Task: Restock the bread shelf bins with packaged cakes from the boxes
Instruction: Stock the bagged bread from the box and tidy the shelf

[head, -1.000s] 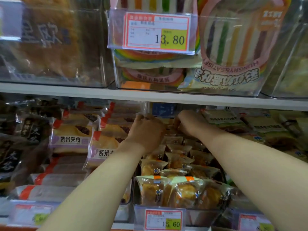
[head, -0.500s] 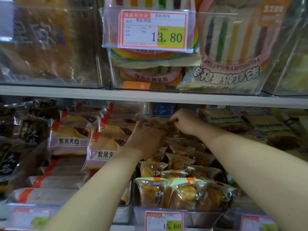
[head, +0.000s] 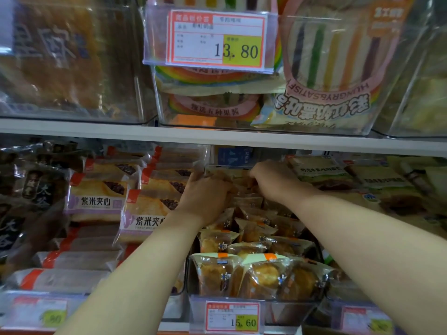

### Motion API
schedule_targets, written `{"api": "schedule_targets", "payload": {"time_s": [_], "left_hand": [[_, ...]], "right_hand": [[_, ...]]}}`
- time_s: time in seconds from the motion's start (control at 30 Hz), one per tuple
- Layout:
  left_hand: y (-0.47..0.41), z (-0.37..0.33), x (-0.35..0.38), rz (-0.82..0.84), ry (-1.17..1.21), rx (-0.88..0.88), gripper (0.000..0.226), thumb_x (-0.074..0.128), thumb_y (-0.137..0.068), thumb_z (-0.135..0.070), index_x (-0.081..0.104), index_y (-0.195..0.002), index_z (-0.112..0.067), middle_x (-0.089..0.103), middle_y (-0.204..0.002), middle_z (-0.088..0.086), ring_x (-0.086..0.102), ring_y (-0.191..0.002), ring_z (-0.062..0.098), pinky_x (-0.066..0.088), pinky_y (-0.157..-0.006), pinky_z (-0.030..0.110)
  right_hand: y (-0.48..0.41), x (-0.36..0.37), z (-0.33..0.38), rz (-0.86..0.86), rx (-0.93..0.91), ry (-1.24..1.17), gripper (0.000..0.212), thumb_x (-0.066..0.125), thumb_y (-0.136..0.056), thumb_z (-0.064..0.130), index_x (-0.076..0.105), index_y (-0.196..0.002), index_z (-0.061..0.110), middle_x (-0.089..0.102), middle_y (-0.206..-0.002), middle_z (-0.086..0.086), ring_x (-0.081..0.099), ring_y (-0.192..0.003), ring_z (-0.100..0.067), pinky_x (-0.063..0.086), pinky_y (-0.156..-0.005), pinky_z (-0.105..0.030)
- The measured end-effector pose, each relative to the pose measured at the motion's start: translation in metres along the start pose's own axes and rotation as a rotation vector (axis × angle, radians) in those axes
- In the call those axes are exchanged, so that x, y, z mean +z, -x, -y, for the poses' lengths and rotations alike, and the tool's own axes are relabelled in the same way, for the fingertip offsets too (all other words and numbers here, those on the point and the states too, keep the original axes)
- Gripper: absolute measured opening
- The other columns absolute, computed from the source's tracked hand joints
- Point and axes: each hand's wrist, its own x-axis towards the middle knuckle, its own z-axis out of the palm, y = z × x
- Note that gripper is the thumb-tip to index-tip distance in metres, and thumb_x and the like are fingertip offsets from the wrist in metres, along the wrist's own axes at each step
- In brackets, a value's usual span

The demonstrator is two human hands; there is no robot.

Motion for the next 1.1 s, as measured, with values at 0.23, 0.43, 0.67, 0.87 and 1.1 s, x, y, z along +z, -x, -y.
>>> {"api": "schedule_targets", "payload": {"time_s": [0.23,0.43,0.67,0.87,1.1], "left_hand": [[0.008,0.0,-0.012,-0.045,0.177,-0.074,0.027,0.042,-0.1,-0.03,0.063,-0.118,-0.033,0.053,-0.132,-0.011,0.048,-0.123,0.014,0.02,-0.115,0.041],[0.015,-0.01,-0.024,0.066,0.043,-0.12,0.031,0.039,-0.1,-0.035,0.061,-0.121,-0.034,0.059,-0.129,-0.009,0.045,-0.128,0.016,0.015,-0.114,0.041],[0.01,-0.017,-0.021,0.18,-0.002,-0.144,0.032,0.041,-0.099,-0.03,0.061,-0.124,-0.032,0.058,-0.131,-0.006,0.04,-0.132,0.019,0.015,-0.115,0.042],[0.011,-0.021,-0.02,0.172,0.054,-0.126,0.031,0.035,-0.102,-0.031,0.058,-0.121,-0.039,0.06,-0.128,-0.012,0.044,-0.13,0.012,0.006,-0.118,0.045],[0.033,-0.023,-0.025,0.0,0.223,-0.142,0.031,0.041,-0.1,-0.033,0.056,-0.126,-0.041,0.056,-0.135,-0.01,0.037,-0.136,0.02,0.01,-0.118,0.042]], "right_hand": [[0.014,-0.021,-0.008,-0.06,0.005,-0.138,0.019,0.058,-0.089,0.009,0.07,-0.097,0.021,0.062,-0.097,0.005,0.059,-0.095,-0.019,0.048,-0.086,-0.032],[0.05,-0.038,0.005,0.261,-0.084,-0.132,0.018,0.064,-0.089,0.021,0.068,-0.107,0.019,0.065,-0.107,0.004,0.059,-0.091,-0.013,0.045,-0.077,-0.024],[0.055,-0.023,0.015,0.194,-0.067,-0.085,0.009,0.064,-0.09,0.021,0.069,-0.096,0.018,0.067,-0.098,0.001,0.062,-0.088,-0.016,0.051,-0.081,-0.031],[0.05,-0.01,0.017,0.147,-0.095,-0.114,0.012,0.058,-0.093,0.015,0.069,-0.097,0.016,0.067,-0.097,0.001,0.061,-0.086,-0.014,0.048,-0.08,-0.028],[0.068,-0.041,0.009,0.175,-0.089,-0.244,0.024,0.059,-0.094,0.019,0.066,-0.116,0.022,0.064,-0.119,0.004,0.06,-0.102,-0.014,0.044,-0.085,-0.022]]}}
